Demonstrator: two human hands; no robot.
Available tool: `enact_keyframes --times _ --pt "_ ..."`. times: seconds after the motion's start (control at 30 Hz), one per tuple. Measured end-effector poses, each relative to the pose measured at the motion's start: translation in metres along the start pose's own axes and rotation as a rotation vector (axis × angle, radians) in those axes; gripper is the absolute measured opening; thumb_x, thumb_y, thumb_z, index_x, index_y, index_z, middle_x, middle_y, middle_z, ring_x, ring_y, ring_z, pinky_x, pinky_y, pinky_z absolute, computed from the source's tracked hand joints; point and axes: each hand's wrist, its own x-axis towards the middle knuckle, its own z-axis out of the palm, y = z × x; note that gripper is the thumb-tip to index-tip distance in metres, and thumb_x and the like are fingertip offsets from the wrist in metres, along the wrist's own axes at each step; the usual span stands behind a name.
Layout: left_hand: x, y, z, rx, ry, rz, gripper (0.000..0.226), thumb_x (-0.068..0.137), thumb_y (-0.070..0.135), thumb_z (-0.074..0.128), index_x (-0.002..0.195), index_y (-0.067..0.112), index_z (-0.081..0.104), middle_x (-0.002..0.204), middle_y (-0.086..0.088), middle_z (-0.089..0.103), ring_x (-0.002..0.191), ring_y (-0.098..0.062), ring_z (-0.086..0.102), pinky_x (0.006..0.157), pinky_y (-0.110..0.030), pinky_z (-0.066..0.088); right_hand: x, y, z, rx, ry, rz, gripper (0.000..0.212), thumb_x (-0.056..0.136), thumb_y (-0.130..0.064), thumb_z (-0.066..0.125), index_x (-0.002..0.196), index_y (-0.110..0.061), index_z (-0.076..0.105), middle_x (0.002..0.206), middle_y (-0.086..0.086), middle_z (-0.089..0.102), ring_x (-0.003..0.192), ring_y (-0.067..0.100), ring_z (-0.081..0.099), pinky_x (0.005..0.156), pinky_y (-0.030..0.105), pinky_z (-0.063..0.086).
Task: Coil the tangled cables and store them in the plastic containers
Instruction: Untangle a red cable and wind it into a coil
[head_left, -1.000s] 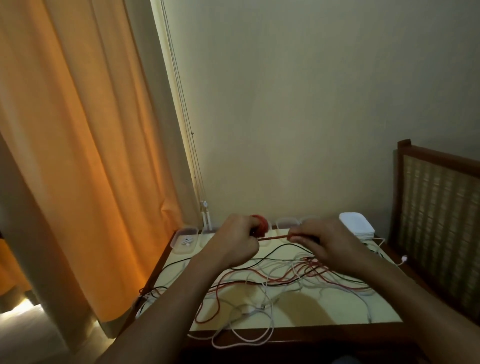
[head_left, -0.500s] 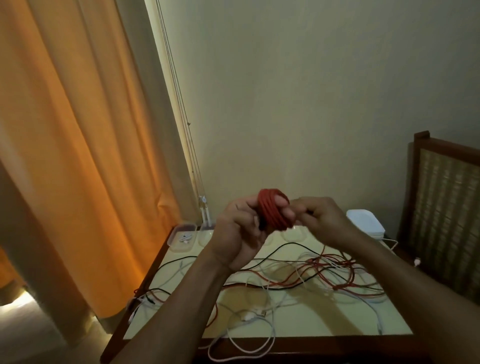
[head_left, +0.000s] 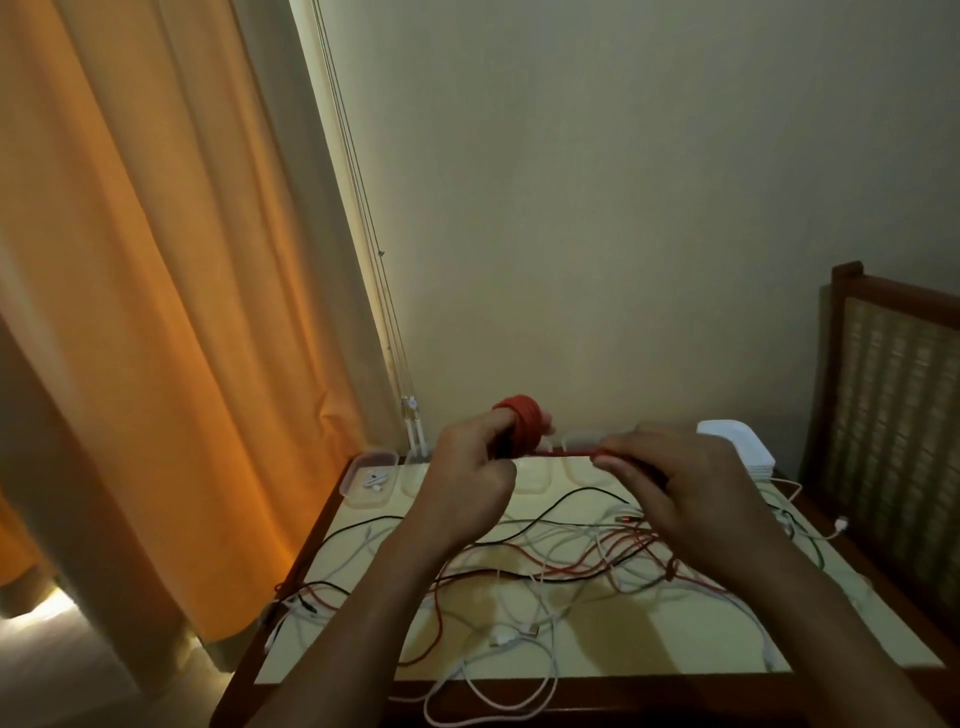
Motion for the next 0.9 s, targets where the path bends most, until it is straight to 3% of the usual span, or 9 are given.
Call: enact_keyframes --times 0.1,0.2,0.37,0.53,0.63,0.7,0.77,0.8,0.9 --pt "-0.011 0.003 0.009 0.057 -0.082 -0.016 0.06 0.068 -0.014 0.043 0.115 0.008 0.073 0.113 -0.001 0.075 0.115 -0.007 0.066 0.106 -0.032 0.052 0.012 -0.01 -0.011 -0.019 0.032 -0.064 0.026 0.096 -0.042 0.057 0.099 -0.024 0.076 0.075 -0.011 0.06 0.067 0.006 0.053 0.062 0.022 0.044" --pt "-0.013 0.009 0.015 0.0 -0.152 -0.049 0.059 0.068 -0.024 0.042 0.109 0.004 0.073 0.1 -0.003 0.076 0.102 -0.01 0.07 0.093 -0.027 0.054 0.032 -0.015 -0.011 -0.094 0.036 -0.151 0.02 0.095 -0.038 0.063 0.095 -0.023 0.076 0.074 -0.013 0.053 0.069 0.005 0.045 0.059 0.028 0.042" --pt "-0.02 0.021 0.005 -0.155 -0.252 -0.102 0.055 0.068 -0.03 0.036 0.108 -0.011 0.068 0.097 -0.027 0.073 0.095 -0.018 0.074 0.073 -0.018 0.051 0.061 -0.011 -0.021 -0.02 0.012 -0.176 0.028 0.086 -0.049 0.069 0.087 -0.024 0.08 0.071 -0.011 0.062 0.066 0.008 0.051 0.06 0.024 0.042" --pt "-0.025 0.033 0.001 -0.462 -0.331 -0.067 0.056 0.052 -0.011 0.039 0.1 -0.01 0.067 0.09 -0.027 0.07 0.102 -0.037 0.071 0.09 -0.04 0.056 0.06 -0.002 -0.009 0.316 0.059 0.052 0.01 0.087 -0.022 0.075 0.091 -0.015 0.081 0.08 -0.003 0.073 0.07 0.01 0.064 0.066 0.025 0.048" --pt "-0.022 0.041 0.002 -0.673 -0.345 -0.047 0.051 0.055 -0.011 0.035 0.096 -0.007 0.064 0.086 -0.022 0.069 0.098 -0.036 0.069 0.09 -0.04 0.056 0.05 0.002 0.006 0.42 0.012 0.152 0.011 0.092 -0.01 0.07 0.095 -0.014 0.08 0.084 0.0 0.075 0.069 0.009 0.064 0.068 0.027 0.052" --pt "-0.019 0.046 0.001 -0.824 -0.306 -0.059 0.052 0.056 -0.011 0.034 0.097 -0.007 0.064 0.085 -0.022 0.066 0.095 -0.033 0.07 0.091 -0.041 0.055 0.042 0.002 0.013 0.464 -0.009 0.184 0.025 0.094 -0.008 0.067 0.095 -0.029 0.079 0.081 -0.008 0.075 0.073 0.012 0.067 0.069 0.027 0.053" --pt "-0.015 0.051 0.0 -0.963 -0.251 -0.06 0.056 0.058 -0.011 0.033 0.104 -0.008 0.065 0.088 -0.022 0.067 0.103 -0.035 0.068 0.1 -0.041 0.052 0.035 0.0 0.018 0.453 -0.019 0.169 0.043 0.095 -0.009 0.065 0.083 -0.049 0.073 0.068 -0.021 0.067 0.065 -0.001 0.059 0.064 0.015 0.045" --pt "-0.012 0.053 0.0 -1.022 -0.222 -0.05 0.058 0.06 -0.011 0.033 0.109 -0.009 0.063 0.094 -0.023 0.069 0.111 -0.037 0.066 0.105 -0.041 0.05 0.032 -0.002 0.021 0.421 -0.026 0.165 0.044 0.096 -0.009 0.065 0.083 -0.051 0.072 0.064 -0.025 0.063 0.062 -0.004 0.057 0.062 0.01 0.04" --pt "-0.005 0.055 0.0 -1.075 -0.082 -0.017 0.064 0.063 -0.01 0.034 0.123 -0.012 0.056 0.118 -0.029 0.067 0.119 -0.037 0.062 0.111 -0.04 0.046 0.021 -0.006 0.026 0.351 -0.057 0.177 0.017 0.095 -0.014 0.068 0.105 -0.023 0.079 0.082 -0.03 0.07 0.082 -0.012 0.065 0.073 0.004 0.042"
